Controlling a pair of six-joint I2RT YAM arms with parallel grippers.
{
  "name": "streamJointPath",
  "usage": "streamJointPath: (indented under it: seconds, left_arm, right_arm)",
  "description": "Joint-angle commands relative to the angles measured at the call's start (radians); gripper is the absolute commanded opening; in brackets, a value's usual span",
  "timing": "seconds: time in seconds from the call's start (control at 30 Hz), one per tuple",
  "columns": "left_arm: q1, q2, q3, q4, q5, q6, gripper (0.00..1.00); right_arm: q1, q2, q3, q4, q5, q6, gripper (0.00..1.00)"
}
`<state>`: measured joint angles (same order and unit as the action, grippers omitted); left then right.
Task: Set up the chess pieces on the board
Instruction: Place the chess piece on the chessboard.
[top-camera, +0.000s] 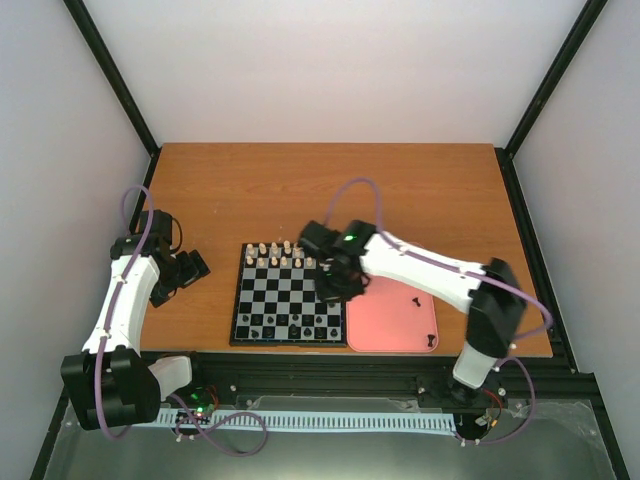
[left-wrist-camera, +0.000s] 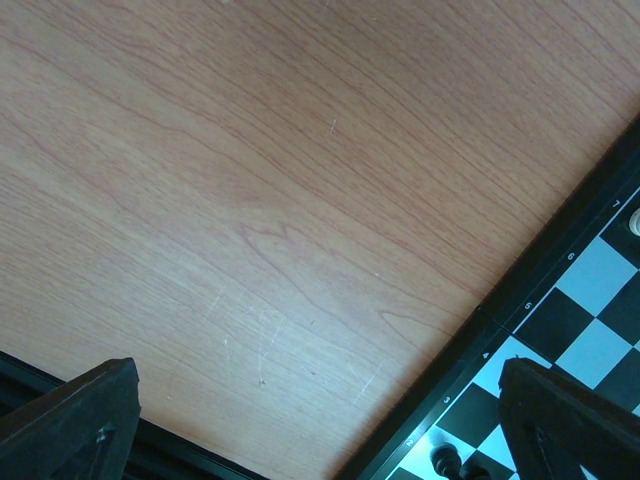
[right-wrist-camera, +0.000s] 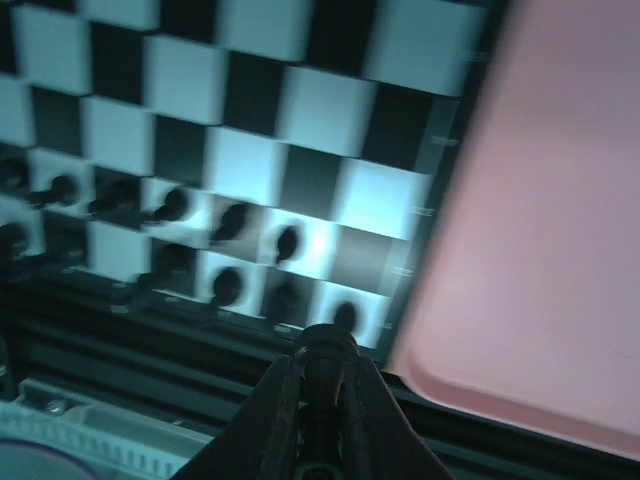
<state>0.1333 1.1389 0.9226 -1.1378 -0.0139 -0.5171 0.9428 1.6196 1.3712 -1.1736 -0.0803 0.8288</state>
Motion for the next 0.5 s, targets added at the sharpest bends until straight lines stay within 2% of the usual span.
streamJointPath:
  seconds: [0.0, 0.27, 0.47]
  left_arm:
    - [-0.005, -0.013, 0.004, 0.010, -0.010, 0.009, 1.00]
    - [-0.005, -0.014, 0.005, 0.010, -0.014, 0.005, 1.00]
    - [-0.005, -0.015, 0.005, 0.010, -0.016, 0.004, 1.00]
  right_arm:
    - [0.131, 0.200, 0.214, -0.009, -0.025, -0.039, 0.03]
    - [0.216, 0.437, 0.536, -0.054, -0.088, -0.145, 0.03]
    - [0.234, 0.481, 0.530, -0.041, -0.123, -0.162, 0.03]
